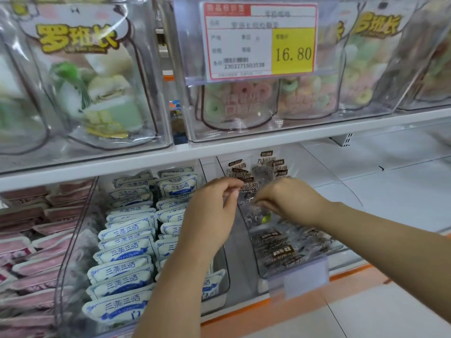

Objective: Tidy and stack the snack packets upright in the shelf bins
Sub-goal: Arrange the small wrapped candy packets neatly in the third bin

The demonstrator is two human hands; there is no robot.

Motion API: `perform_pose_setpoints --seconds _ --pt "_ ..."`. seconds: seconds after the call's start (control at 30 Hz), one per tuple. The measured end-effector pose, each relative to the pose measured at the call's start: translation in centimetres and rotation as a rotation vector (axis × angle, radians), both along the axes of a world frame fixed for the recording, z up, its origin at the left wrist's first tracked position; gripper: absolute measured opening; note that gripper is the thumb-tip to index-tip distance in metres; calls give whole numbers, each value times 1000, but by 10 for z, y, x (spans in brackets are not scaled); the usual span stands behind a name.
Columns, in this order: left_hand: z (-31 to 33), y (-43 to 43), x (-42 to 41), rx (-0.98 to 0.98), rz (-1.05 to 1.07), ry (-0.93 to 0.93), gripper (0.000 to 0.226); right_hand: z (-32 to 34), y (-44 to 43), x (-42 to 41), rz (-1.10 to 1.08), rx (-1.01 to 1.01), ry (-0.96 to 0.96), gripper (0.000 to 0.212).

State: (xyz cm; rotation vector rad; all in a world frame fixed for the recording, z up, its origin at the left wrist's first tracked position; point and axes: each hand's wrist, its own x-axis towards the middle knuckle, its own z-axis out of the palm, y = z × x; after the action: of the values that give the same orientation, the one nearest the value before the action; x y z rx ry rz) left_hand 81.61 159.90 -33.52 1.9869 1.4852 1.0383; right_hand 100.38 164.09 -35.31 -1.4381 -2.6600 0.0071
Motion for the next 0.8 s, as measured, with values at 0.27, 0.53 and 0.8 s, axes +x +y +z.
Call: perform_pose_setpoints --seconds 0.27,0.53,0.8 --pt "1 4 2 -16 22 3 24 18 18 -5 -100 -111 268 27" --pt "-2 8 3 -14 58 -24 25 7 63 -27 -201 -264 20 40" --pt "-4 10 -1 8 47 -23 25 2 60 -38 -226 5 35 31"
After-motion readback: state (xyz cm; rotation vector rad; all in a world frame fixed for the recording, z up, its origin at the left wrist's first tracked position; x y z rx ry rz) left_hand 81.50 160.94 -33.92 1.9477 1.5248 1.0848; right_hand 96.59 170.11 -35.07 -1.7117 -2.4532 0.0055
